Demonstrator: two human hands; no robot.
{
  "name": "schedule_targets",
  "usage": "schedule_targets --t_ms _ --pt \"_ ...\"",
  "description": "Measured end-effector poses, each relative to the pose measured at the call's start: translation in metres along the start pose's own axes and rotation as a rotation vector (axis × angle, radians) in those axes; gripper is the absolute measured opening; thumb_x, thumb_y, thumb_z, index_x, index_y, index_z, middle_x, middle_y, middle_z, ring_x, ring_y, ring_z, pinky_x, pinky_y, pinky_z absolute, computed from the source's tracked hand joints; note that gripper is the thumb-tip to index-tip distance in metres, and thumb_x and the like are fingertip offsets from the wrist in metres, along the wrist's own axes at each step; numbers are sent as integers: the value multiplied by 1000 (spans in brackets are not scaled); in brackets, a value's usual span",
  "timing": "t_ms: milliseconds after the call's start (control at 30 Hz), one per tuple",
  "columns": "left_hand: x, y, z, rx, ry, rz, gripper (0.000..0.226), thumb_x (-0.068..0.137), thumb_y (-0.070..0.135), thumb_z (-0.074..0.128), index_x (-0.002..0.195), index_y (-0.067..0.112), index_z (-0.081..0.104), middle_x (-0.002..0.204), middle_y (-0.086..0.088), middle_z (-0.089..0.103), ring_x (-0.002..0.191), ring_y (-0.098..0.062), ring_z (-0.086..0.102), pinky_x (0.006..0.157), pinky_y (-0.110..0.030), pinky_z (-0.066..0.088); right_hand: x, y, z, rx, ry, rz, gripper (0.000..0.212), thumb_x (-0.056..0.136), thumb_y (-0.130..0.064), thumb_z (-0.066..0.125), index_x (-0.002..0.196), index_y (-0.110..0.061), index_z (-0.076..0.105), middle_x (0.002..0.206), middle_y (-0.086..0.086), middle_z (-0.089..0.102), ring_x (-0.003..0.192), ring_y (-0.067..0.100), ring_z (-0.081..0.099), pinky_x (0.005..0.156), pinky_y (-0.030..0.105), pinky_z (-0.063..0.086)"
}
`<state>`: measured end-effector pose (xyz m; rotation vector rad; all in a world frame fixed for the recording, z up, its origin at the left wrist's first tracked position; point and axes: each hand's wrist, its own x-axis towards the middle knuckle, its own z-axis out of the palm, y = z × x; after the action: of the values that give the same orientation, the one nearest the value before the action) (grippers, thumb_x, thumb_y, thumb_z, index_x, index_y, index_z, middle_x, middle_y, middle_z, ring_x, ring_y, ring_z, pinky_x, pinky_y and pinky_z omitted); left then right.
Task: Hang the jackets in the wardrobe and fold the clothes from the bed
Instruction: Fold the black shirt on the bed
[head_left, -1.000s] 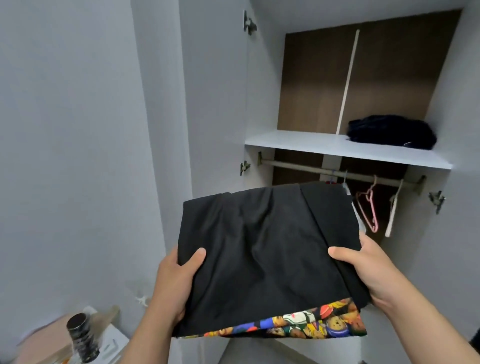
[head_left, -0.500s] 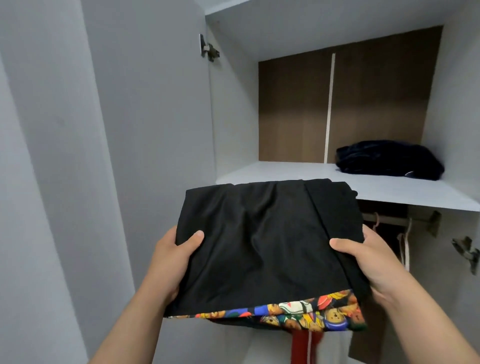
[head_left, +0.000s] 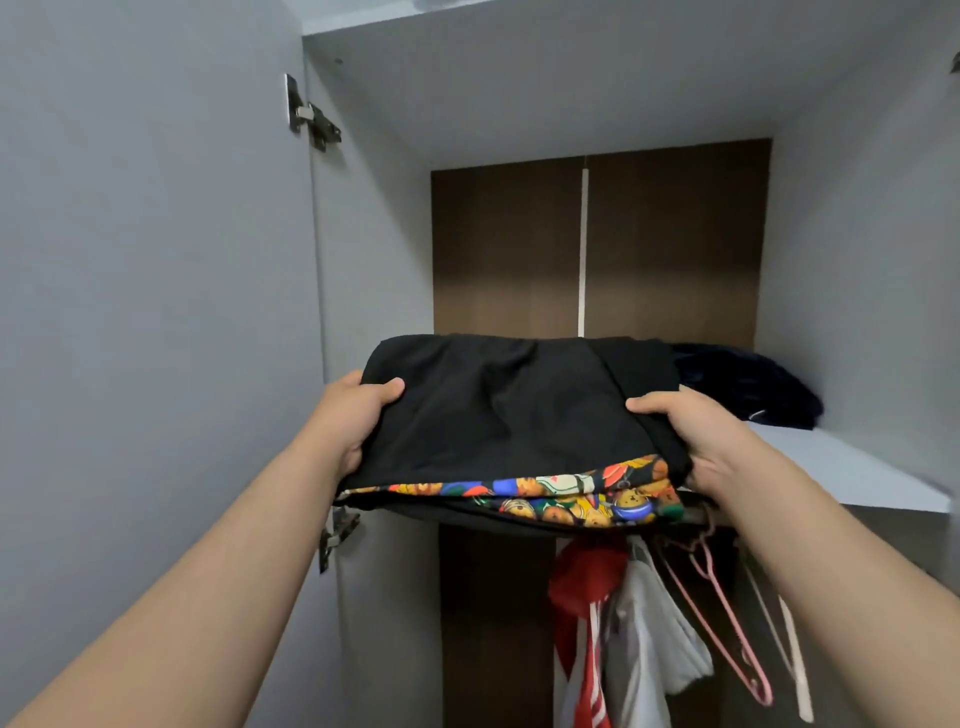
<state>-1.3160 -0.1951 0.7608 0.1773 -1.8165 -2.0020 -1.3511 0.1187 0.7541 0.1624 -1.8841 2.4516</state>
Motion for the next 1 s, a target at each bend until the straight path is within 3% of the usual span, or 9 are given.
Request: schedule_targets --t_ms 133,200,300,433,600,700,767,867,1000 --pt "81 -13 14 131 -20 -165 29 98 12 55 126 4 57 118 -22 66 104 -37 65 93 -51 54 50 7 7 -110 66 181 19 90 -7 58 107 -1 64 87 20 74 68 33 72 63 40 62" --pt "110 -26 23 194 -42 -229 32 100 12 53 129 -2 54 123 -24 63 112 -39 63 98 -49 51 72 16 9 -145 106 224 18 90 -7 58 107 -1 61 87 20 71 68 33 70 62 41 60" --pt "144 -47 32 329 -30 -211 27 100 9 53 123 -6 56 117 -23 63 108 -38 62 87 -41 50 95 32 10 -190 162 248 16 91 -2 56 107 0 58 85 23 68 64 34 69 57 42 60" --pt "177 -66 30 525 0 -98 17 96 9 60 108 -4 63 108 -20 65 96 -32 61 81 -33 45 118 39 12 -197 210 184 27 88 5 60 112 -6 57 101 24 70 76 38 71 67 51 60" --pt "198 -74 25 863 -7 -32 27 94 18 65 108 -4 65 110 -20 66 103 -34 62 80 -29 42 135 43 22 -341 260 120 14 93 4 60 104 -5 62 97 20 70 79 33 69 74 43 58" --pt "192 -56 23 1038 30 9 33 92 31 64 112 5 60 124 -18 63 113 -35 59 89 -31 46 144 35 22 -627 291 68 20 91 -11 65 108 -1 61 95 18 69 82 31 66 73 39 55" --pt "183 -40 26 1098 16 85 50 91 40 62 131 12 53 142 -13 53 128 -33 51 104 -36 43 151 26 22 -924 271 -20 50 86 -31 67 130 -10 55 121 15 64 106 32 62 92 42 53" --pt "160 -22 49 1104 -278 179 73 92 52 58 154 24 32 160 -1 32 146 -25 32 117 -36 25 153 13 41 -1340 71 -150 81 83 -61 60 153 -33 31 163 9 22 146 35 25 117 49 29" --pt "151 -47 77 1302 -514 97 94 78 85 41 156 39 17 166 1 7 153 -26 4 122 -52 6 162 36 74 -1548 -225 6 92 78 -85 44 155 -42 18 167 4 1 152 35 1 121 56 10"
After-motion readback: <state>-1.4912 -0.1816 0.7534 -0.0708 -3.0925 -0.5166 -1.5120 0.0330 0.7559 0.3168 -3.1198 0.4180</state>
